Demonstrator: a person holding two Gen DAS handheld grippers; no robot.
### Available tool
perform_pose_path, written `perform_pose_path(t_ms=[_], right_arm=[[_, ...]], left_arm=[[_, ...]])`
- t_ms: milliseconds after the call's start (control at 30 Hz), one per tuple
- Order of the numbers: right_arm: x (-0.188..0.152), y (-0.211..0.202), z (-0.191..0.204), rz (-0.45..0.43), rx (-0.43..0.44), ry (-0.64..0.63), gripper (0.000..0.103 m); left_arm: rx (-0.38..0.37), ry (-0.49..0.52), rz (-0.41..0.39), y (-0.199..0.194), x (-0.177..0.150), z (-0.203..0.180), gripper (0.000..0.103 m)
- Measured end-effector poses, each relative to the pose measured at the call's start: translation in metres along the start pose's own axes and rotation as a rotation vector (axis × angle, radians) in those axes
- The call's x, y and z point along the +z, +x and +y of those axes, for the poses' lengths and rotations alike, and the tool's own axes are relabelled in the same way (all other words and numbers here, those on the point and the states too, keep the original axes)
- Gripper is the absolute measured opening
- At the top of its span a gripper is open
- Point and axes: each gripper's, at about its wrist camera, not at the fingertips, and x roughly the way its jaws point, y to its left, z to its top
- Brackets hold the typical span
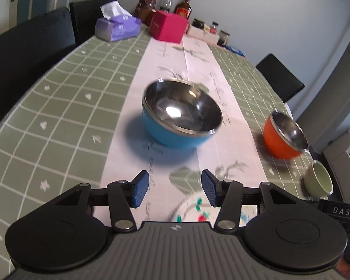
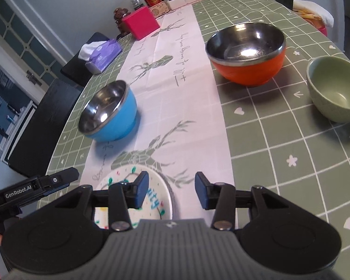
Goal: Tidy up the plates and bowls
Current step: 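Move the left tool to the rim of the blue bowl, then close the left tool on the blue bowl's rim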
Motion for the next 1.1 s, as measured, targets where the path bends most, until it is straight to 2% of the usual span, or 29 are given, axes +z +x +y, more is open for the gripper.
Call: perform_pose_path(t_ms=[300, 400, 533, 867, 967, 1000, 1100], right_arm=[[0.023, 0.020, 0.037, 0.004, 0.049, -0.056, 0.043], [0.032, 0.033, 0.052, 0.012, 0.054, -0.070, 0.043], [0.046, 0.054, 0.066, 0.035, 0.079, -0.034, 0.043], [0.072, 0.096, 0.079, 0.056, 0.029, 0.019, 0.041], [0.075, 0.104, 0.078, 0.071, 0.034, 0.041, 0.034], [0.075, 0.106, 0.078, 0.076, 0.036, 0.044, 0.033], [0.075, 0.108, 0.080, 0.081, 0.033, 0.036, 0.029]], left_arm=[[0.027, -0.035, -0.059, 0.015, 0.028, 0.016, 0.060], [0.036, -0.096, -0.046, 0.027, 0.040, 0.026, 0.060], [0.012, -0.177, -0.013, 0.045, 0.054, 0.038, 0.060], [-0.002, -0.201, 0.026, 0.078, 0.065, 0.044, 0.058], [-0.004, -0.190, 0.042, 0.082, 0.067, 0.044, 0.049], [-0.003, -0.185, 0.045, 0.083, 0.068, 0.043, 0.042], [-0.009, -0.173, 0.052, 0.084, 0.068, 0.041, 0.030]])
